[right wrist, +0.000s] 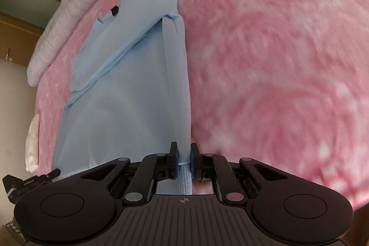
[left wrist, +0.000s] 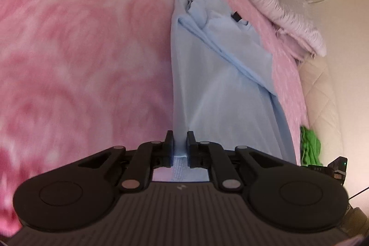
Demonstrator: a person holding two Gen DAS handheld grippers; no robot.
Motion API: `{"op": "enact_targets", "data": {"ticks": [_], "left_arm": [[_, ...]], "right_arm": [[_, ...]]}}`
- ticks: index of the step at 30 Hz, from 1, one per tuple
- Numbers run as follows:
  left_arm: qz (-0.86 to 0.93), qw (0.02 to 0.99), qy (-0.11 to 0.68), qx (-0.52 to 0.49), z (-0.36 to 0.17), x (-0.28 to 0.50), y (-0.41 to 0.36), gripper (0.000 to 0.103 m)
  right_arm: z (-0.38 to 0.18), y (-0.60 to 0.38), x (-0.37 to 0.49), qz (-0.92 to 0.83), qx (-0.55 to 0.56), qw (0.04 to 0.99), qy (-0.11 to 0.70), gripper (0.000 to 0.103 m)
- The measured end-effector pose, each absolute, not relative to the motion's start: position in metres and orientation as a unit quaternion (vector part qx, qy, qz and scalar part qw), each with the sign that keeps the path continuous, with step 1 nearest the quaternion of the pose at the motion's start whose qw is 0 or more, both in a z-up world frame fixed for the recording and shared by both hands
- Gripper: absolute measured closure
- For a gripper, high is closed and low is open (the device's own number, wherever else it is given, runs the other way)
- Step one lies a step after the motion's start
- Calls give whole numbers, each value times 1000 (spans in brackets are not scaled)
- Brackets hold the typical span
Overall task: Fold clothes
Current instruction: 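Grasp the hem with both tools and fold it up toward the collar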
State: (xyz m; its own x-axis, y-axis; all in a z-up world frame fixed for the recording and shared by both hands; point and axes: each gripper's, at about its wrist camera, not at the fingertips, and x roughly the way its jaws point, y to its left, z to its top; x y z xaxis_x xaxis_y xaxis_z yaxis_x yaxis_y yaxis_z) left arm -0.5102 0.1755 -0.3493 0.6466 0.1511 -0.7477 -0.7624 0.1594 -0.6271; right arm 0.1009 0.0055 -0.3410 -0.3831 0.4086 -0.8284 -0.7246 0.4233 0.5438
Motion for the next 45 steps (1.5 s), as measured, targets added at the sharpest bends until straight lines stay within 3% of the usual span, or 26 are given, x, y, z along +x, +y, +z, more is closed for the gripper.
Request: {"op": "enact_targets", "data": {"ticks": [8,13,19,22,27,28,31,33,38,45], "left_arm": [[341,630,282,-638,-361,-554,73,96],[349,594,291,-664,-353,-566,50,96],[316,661,246,-634,-311,-535,113,96],[306,703,195,-612,-294,-517,161,96],[320,719,118,-606,-311,-477,254,93],[327,718,114,-603,-314,-468,269,92],[358,699,114,-608,-322,-458,298,81],[374,690,113,-609,-326,-459,306,75],[382,684,171,-597,-344,-462,303,75],[352,761,297,-457,-346,-414,309,75]], "right_arm": [[-353,-83,80,458,-157,501,717,95],[-347,-105,77,435,-161,482,743,95],[-312,-65,93,482,-145,483,716,95],[-289,-24,112,519,-82,510,681,95],[-291,56,143,524,49,561,638,95],[-294,70,147,508,75,571,640,89],[-299,97,160,480,103,602,630,55],[-299,101,164,475,99,620,617,54],[-313,92,165,472,-9,649,596,53],[-329,103,130,541,-253,642,481,53]]}}
